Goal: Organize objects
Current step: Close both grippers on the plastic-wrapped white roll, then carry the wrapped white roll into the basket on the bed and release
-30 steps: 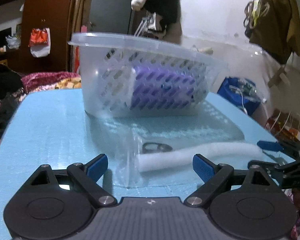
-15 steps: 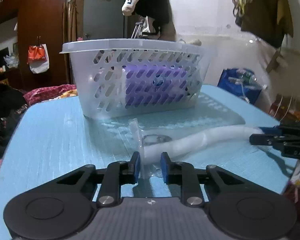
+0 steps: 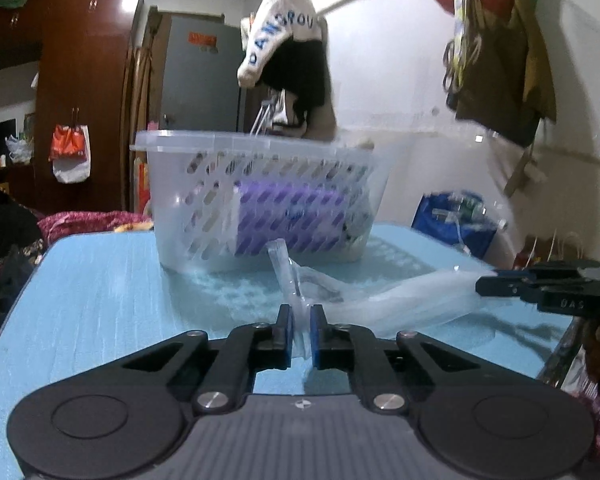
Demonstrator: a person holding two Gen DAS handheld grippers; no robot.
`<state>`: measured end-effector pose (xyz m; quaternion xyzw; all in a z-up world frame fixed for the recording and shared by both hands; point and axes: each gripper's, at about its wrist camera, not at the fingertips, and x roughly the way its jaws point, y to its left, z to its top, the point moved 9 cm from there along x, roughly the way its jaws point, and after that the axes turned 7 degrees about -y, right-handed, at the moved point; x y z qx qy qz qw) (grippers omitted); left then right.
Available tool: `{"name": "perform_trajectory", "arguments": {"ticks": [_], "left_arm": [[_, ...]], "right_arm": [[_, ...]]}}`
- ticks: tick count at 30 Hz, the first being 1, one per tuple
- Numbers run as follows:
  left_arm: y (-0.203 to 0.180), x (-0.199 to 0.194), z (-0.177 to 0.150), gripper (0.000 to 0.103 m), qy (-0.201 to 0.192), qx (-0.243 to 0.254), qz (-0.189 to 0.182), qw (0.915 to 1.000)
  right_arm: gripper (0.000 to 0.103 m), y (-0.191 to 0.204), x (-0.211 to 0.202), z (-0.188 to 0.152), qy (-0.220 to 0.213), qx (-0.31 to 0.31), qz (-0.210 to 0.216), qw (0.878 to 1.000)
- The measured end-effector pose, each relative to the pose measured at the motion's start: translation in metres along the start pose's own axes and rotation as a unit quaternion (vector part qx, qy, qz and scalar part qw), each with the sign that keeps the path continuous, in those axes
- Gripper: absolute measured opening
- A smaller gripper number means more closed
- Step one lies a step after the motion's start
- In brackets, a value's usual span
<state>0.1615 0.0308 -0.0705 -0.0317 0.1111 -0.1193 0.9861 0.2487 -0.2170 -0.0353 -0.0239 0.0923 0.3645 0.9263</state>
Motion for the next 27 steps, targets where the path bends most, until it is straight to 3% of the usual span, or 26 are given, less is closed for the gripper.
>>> {"name": "perform_trajectory", "arguments": {"ticks": [6, 11, 15, 19, 23, 27], "left_arm": [[-0.003, -0.015, 0.042, 0.011, -0.048, -0.001, -0.002, 0.9988], [0.0, -0.018, 0.122, 0.011, -0.105, 0.017, 0.014, 0.9943], [0.016, 0.005, 0.179, 0.011, -0.125, 0.01, 0.042, 0.9912], [0.04, 0.049, 0.202, 0.012, -0.096, -0.006, 0.07, 0.9929], [0.067, 0.101, 0.183, 0.012, -0.033, -0.032, 0.1, 0.994], [0.079, 0.138, 0.164, 0.012, 0.015, -0.032, 0.123, 0.9918]], "right_arm": [[0.014, 0.002, -0.008, 0.053, -0.048, -0.017, 0.004, 0.999], [0.014, 0.003, 0.003, 0.13, -0.093, -0.048, 0.0, 0.995], [0.014, -0.002, 0.036, 0.18, -0.106, -0.06, -0.008, 0.992], [0.014, -0.015, 0.091, 0.198, -0.072, -0.054, -0.015, 0.996], [0.014, -0.029, 0.144, 0.18, 0.0, -0.043, -0.02, 0.999], [0.014, -0.037, 0.175, 0.165, 0.034, -0.04, -0.04, 0.998]]}}
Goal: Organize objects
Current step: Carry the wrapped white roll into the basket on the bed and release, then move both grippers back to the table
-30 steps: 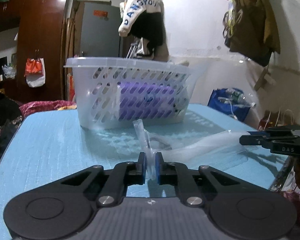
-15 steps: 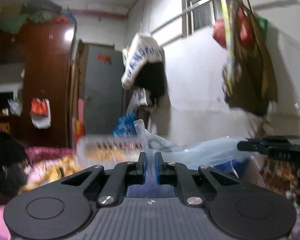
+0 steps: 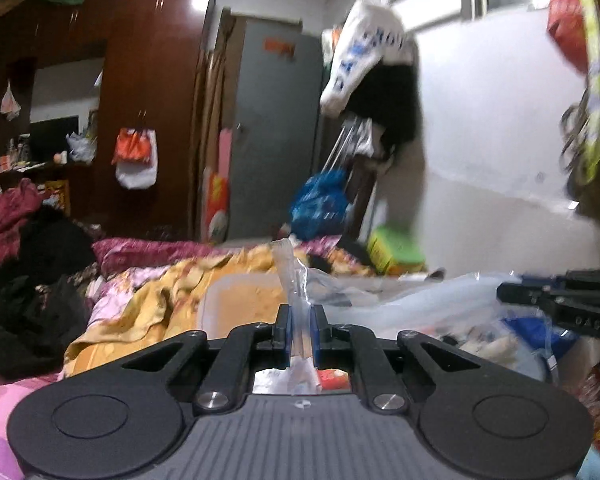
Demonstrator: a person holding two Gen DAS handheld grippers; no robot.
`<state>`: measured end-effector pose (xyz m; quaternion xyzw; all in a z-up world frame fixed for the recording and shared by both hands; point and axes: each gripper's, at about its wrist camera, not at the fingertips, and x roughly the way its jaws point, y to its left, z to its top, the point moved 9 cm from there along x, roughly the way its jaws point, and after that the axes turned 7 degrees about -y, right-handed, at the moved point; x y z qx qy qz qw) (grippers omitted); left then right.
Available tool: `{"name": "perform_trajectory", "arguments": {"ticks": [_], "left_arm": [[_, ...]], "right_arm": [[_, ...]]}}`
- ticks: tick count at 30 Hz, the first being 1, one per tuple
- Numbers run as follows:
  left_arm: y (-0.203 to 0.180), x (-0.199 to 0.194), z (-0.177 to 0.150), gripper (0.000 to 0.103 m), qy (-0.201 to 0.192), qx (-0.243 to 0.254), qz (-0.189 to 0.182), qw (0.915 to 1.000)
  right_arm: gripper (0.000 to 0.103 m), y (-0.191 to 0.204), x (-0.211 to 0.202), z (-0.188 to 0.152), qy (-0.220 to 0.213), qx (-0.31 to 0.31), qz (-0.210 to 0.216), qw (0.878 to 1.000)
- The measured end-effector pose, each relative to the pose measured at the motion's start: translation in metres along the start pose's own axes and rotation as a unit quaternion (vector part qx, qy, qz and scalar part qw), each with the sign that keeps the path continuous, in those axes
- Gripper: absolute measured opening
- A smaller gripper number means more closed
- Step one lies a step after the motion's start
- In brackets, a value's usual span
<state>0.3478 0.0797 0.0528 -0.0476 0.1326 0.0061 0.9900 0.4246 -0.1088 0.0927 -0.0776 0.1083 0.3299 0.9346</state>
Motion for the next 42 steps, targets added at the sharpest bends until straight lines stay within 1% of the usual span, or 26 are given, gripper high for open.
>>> {"name": "perform_trajectory", "arguments": {"ticks": [4, 6, 8, 9, 10, 11, 12, 13, 14, 15, 16, 17, 18, 19, 20, 22, 25, 29, 31, 34, 36, 38, 39, 41, 42], "left_arm": [[0.008, 0.016, -0.007, 0.013, 0.027, -0.009, 0.02, 0.9994], [0.01, 0.024, -0.013, 0.014, 0.047, -0.003, 0.029, 0.9985], [0.014, 0.029, -0.017, 0.016, 0.054, 0.002, 0.045, 0.9975], [0.019, 0.028, -0.018, 0.018, 0.054, -0.002, 0.046, 0.9975], [0.021, 0.028, -0.018, 0.024, 0.049, -0.005, 0.046, 0.9977], [0.023, 0.027, -0.018, 0.043, 0.046, -0.006, 0.042, 0.9981], [0.021, 0.027, -0.017, 0.055, 0.042, -0.006, 0.037, 0.9984], [0.021, 0.024, -0.016, 0.071, 0.034, -0.002, 0.033, 0.9989], [0.019, 0.02, -0.013, 0.078, 0.021, 0.002, 0.029, 0.9993], [0.018, 0.015, -0.011, 0.081, 0.008, 0.006, 0.028, 0.9996], [0.016, 0.011, -0.009, 0.086, -0.002, 0.009, 0.029, 0.9995], [0.014, 0.006, -0.007, 0.089, -0.009, 0.01, 0.028, 0.9995], [0.011, 0.001, -0.005, 0.09, -0.019, 0.013, 0.023, 0.9995], [0.007, -0.004, -0.003, 0.094, -0.029, 0.017, 0.016, 0.9993], [0.005, -0.007, -0.002, 0.102, -0.035, 0.018, 0.014, 0.9991], [0.003, -0.011, -0.004, 0.103, -0.032, 0.014, 0.016, 0.9993], [0.001, -0.017, -0.008, 0.103, -0.03, 0.014, 0.015, 0.9993], [-0.002, -0.026, -0.014, 0.103, -0.021, 0.02, 0.009, 0.9995], [-0.005, -0.035, -0.018, 0.103, -0.018, 0.02, -0.002, 0.9996], [-0.007, -0.053, -0.028, 0.103, -0.011, 0.016, -0.009, 0.9998], [-0.01, -0.068, -0.034, 0.103, -0.013, 0.018, -0.016, 0.9996], [-0.011, -0.086, -0.038, 0.103, -0.021, 0.02, -0.021, 0.9993], [-0.011, -0.096, -0.039, 0.103, -0.027, 0.023, -0.022, 0.9991], [-0.014, -0.118, -0.044, 0.103, -0.035, 0.029, -0.025, 0.9986], [-0.015, -0.13, -0.047, 0.103, -0.038, 0.032, -0.023, 0.9985]], "right_arm": [[0.014, 0.006, 0.015, -0.012, 0.023, -0.009, -0.01, 1.0], [0.014, 0.003, 0.018, -0.015, 0.034, -0.012, -0.012, 0.999], [0.015, 0.002, 0.018, -0.017, 0.036, -0.008, -0.011, 0.999], [0.015, 0.0, 0.018, -0.016, 0.035, -0.005, -0.01, 0.999], [0.019, -0.001, 0.017, -0.016, 0.033, -0.002, -0.011, 0.999], [0.029, -0.002, 0.017, -0.016, 0.033, -0.001, -0.013, 0.999], [0.035, -0.004, 0.017, -0.017, 0.035, 0.001, -0.014, 0.999], [0.045, -0.006, 0.018, -0.016, 0.032, 0.004, -0.014, 0.999], [0.059, -0.007, 0.014, -0.015, 0.023, 0.009, -0.017, 1.0], [0.068, -0.007, 0.011, -0.013, 0.012, 0.012, -0.018, 1.0], [0.085, -0.007, 0.006, -0.011, 0.001, 0.01, -0.021, 1.0], [0.094, -0.006, 0.001, -0.009, -0.01, 0.005, -0.026, 1.0], [0.096, -0.004, -0.003, -0.008, -0.016, 0.001, -0.027, 1.0], [0.098, -0.003, -0.007, -0.007, -0.02, 0.0, -0.026, 0.999], [0.103, -0.002, -0.012, -0.006, -0.027, 0.005, -0.024, 0.999], [0.103, 0.001, -0.02, -0.005, -0.037, 0.015, -0.01, 0.999], [0.103, 0.008, -0.028, -0.007, -0.032, 0.025, 0.01, 0.999], [0.103, 0.009, -0.043, -0.003, -0.046, 0.032, 0.008, 0.998], [0.103, 0.009, -0.049, -0.003, -0.038, 0.037, 0.007, 0.999], [0.103, 0.012, -0.063, -0.003, -0.042, 0.025, -0.007, 0.999], [0.103, 0.015, -0.073, -0.007, -0.038, 0.023, -0.027, 0.999], [0.103, 0.02, -0.087, -0.013, -0.04, 0.031, -0.057, 0.997], [0.103, 0.023, -0.098, -0.016, -0.046, 0.028, -0.068, 0.996], [0.103, 0.031, -0.121, -0.02, -0.071, 0.021, -0.072, 0.995], [0.103, 0.033, -0.132, -0.023, -0.073, 0.023, -0.073, 0.994]]}}
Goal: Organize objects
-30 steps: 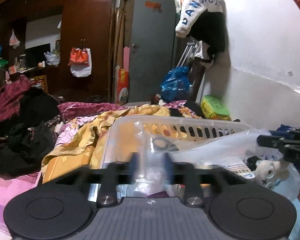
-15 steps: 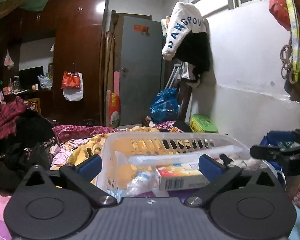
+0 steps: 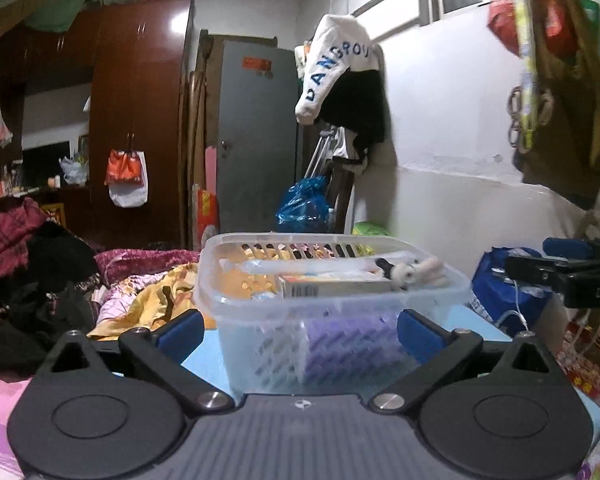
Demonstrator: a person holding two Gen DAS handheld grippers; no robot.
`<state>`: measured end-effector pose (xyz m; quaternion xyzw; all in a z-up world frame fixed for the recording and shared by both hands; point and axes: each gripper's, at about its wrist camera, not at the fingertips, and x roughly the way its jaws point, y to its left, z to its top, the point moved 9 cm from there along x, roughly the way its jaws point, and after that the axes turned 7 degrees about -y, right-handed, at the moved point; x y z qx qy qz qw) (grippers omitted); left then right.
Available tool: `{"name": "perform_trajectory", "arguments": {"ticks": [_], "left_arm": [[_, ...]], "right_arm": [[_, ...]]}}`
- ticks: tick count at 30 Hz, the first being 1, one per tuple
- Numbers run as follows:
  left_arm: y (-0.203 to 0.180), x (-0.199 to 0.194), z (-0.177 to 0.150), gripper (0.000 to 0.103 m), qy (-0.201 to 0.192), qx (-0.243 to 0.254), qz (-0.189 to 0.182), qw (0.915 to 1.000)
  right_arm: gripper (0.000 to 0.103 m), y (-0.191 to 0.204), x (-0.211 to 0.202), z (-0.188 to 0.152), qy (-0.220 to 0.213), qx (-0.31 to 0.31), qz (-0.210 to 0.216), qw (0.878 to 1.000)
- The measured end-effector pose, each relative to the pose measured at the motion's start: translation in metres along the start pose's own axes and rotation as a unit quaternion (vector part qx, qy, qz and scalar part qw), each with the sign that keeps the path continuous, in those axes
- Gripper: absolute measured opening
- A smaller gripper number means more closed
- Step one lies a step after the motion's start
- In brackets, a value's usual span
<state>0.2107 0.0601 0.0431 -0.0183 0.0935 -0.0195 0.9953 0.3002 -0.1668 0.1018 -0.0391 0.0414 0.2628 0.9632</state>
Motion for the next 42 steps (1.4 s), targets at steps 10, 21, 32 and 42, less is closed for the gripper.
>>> {"name": "perform_trajectory", "arguments": {"ticks": [10, 21, 32, 42], "left_arm": [[-0.014, -0.077, -0.012, 0.103, -0.046, -0.01, 0.014, 0.9988], [-0.024, -0.065, -0.029, 0.103, -0.016, -0.007, 0.021, 0.9996], [-0.027, -0.066, -0.029, 0.103, -0.017, -0.006, 0.03, 0.9994], [-0.031, -0.065, -0.03, 0.103, -0.013, 0.003, 0.032, 0.9994]], "right_arm": [[0.103, 0.007, -0.052, -0.023, 0.014, 0.087, 0.048, 0.995], [0.103, 0.005, -0.054, -0.035, 0.027, 0.074, 0.033, 0.996], [0.103, 0.012, -0.06, -0.043, 0.027, 0.064, 0.026, 0.997], [0.103, 0.01, -0.06, -0.046, 0.03, 0.062, 0.02, 0.997]]}}
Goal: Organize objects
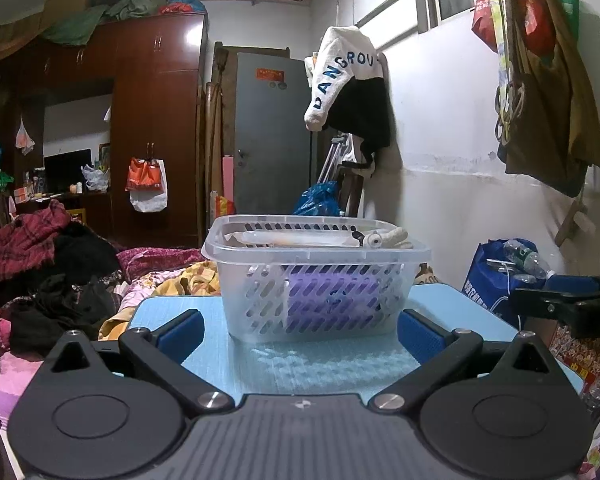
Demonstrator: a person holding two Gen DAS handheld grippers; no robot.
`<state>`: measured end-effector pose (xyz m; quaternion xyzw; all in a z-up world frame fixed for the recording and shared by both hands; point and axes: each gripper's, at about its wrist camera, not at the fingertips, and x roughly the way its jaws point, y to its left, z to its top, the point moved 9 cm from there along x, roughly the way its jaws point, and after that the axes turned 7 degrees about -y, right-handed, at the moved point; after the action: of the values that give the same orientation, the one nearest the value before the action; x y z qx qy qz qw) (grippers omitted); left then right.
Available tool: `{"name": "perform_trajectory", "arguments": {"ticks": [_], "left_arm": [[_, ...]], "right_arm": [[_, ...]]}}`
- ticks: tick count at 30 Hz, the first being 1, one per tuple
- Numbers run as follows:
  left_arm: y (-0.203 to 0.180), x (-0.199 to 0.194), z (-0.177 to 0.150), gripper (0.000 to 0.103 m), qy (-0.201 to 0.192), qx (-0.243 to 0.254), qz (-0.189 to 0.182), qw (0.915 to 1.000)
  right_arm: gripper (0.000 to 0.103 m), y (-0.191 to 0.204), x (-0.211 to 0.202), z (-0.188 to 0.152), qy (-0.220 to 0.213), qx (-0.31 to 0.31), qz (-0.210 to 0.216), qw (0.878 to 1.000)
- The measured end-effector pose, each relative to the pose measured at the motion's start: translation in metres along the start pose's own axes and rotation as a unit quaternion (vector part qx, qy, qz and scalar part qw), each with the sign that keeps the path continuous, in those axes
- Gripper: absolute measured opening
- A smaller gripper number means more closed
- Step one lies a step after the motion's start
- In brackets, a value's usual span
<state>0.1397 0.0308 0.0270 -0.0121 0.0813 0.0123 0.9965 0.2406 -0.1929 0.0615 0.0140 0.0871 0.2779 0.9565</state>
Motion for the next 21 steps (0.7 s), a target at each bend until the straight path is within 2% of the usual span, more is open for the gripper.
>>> {"name": "perform_trajectory", "arguments": {"ticks": [21], "left_arm": [[-0.0015, -0.0014, -0.0015, 0.103, 0.003, 0.008, 0.001, 1.0]], "right_arm": [[0.103, -0.0051, -0.0002, 0.0011, 0.004, 0.007, -0.001, 1.0]]}}
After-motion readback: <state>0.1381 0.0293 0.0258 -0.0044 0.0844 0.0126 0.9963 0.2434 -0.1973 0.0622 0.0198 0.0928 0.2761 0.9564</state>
